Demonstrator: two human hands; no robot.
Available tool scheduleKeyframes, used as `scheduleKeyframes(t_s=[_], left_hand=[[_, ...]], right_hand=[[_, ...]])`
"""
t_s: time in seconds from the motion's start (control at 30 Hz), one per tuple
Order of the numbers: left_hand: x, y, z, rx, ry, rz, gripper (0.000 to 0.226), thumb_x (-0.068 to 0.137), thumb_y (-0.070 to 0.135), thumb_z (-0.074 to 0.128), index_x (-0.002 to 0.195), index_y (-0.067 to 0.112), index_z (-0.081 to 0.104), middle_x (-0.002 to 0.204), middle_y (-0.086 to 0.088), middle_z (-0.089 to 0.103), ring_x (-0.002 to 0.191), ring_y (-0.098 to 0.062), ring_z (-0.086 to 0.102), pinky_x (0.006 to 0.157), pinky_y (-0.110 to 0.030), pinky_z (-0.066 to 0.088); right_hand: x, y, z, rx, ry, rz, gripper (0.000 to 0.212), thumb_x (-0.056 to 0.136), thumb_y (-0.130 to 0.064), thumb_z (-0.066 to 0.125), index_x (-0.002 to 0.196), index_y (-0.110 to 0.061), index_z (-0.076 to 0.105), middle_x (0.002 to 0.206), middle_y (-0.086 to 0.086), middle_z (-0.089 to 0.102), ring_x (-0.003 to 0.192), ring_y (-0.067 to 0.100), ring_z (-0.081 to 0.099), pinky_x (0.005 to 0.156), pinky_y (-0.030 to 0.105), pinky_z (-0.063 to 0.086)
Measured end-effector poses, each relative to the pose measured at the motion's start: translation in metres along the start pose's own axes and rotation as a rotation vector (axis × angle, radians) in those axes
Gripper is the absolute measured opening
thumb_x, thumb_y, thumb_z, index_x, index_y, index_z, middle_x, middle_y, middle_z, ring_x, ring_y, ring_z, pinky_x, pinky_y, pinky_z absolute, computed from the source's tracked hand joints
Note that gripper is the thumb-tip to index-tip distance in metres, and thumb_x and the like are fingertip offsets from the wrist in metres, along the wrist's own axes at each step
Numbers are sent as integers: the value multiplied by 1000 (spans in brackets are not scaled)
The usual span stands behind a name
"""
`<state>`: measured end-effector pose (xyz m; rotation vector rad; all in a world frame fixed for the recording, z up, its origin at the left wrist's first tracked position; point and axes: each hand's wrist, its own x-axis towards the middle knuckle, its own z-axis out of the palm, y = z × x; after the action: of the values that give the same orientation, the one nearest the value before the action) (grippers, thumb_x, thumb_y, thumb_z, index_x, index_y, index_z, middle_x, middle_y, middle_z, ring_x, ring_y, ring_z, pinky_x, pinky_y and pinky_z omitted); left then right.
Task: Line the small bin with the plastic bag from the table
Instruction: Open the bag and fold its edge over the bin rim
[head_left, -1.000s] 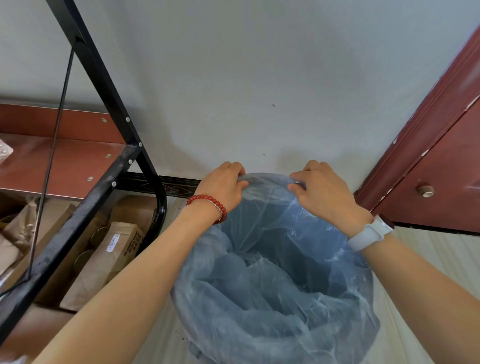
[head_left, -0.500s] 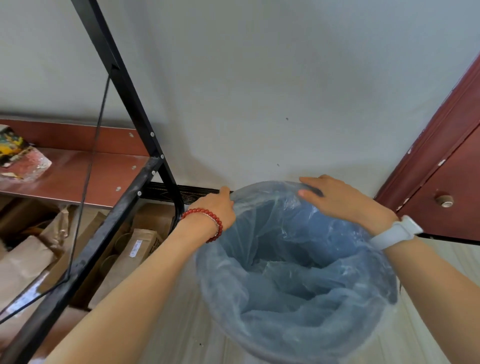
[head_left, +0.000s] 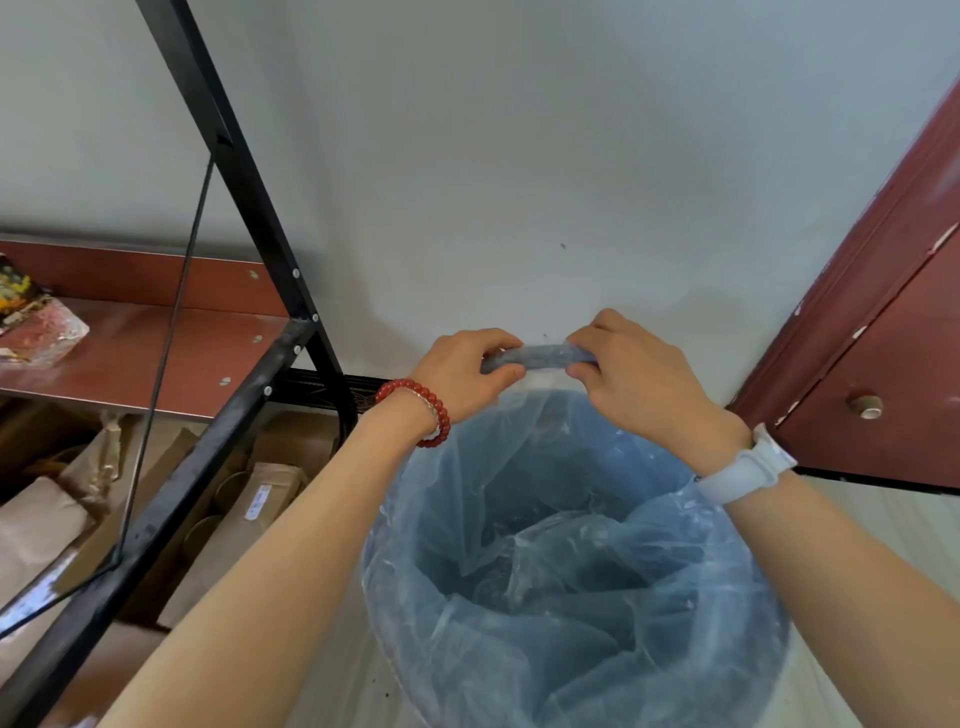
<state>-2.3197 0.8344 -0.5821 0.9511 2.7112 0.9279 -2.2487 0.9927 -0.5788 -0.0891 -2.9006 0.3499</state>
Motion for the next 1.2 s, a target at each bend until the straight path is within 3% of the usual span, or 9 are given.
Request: scheduleKeyframes(t_s=[0.17,0.3,0.4,0.53,0.67,0.8,0.97,1.13,1.2], left_hand=[[5,-6,8,-38,-85,-78,20,91,23,49,105,15,61,88,-5,63,82,-20,54,74,-23,37],[5,-15,13,-41,-105,-125,15,92,25,46,100,17,56,79,-4,59,76,-22,53,71,-28,39],[6,-19,15,-46,-114,-143,7,92,26,45,93,20,48,75,-4,59,73,-22,53,72,-33,43],[5,-18,20,42,-130,-115,21,94,26,42,101,12,56,84,-5,58,79,-21,50,72,-28,38],[5,-15,26,110,-97,-63,26,95,23,39,102,5,57,99,-9,52,89,-24,51,76,-25,34],[4,-15,32,125,-37,-52,27,95,21,40,102,2,57,106,-13,50,95,-29,54,80,-25,35],[0,-21,40,123,-15,-19,26,94,21,41,100,3,59,105,-15,61,96,-31,57,79,-29,38],[0,-24,43,125,-26,-26,27,94,24,42,103,7,62,104,-15,65,97,-30,57,80,-28,38],[0,-23,44,136,-30,-32,28,94,24,42,105,7,62,104,-17,63,98,-31,56,80,-29,38]], right_hand=[[-2,17,5,122,-126,55,28,96,-26,35,99,-12,60,106,13,65,94,35,57,81,41,46],[-4,32,9,198,-283,161,34,98,-32,27,84,-11,49,90,13,56,81,27,49,76,35,38],[-6,36,7,271,-335,168,37,94,-45,30,91,-14,51,90,5,56,79,22,51,75,31,36],[-9,41,2,317,-389,157,34,90,-46,42,99,-15,55,95,-1,54,84,19,52,76,30,37],[-9,45,-2,317,-380,168,36,92,-39,45,78,-8,53,75,4,52,71,21,48,63,32,33],[-8,45,3,294,-386,188,27,93,-38,42,90,-12,51,86,4,53,72,18,49,68,32,36],[-18,40,12,182,-288,191,30,94,-35,42,102,-8,51,78,8,57,73,27,55,67,35,40],[-20,38,13,-27,-165,94,36,92,-36,45,65,-13,46,77,4,47,72,25,48,62,31,36],[-20,39,17,-36,-160,97,37,92,-36,46,62,-14,48,84,3,45,73,22,46,63,31,36]])
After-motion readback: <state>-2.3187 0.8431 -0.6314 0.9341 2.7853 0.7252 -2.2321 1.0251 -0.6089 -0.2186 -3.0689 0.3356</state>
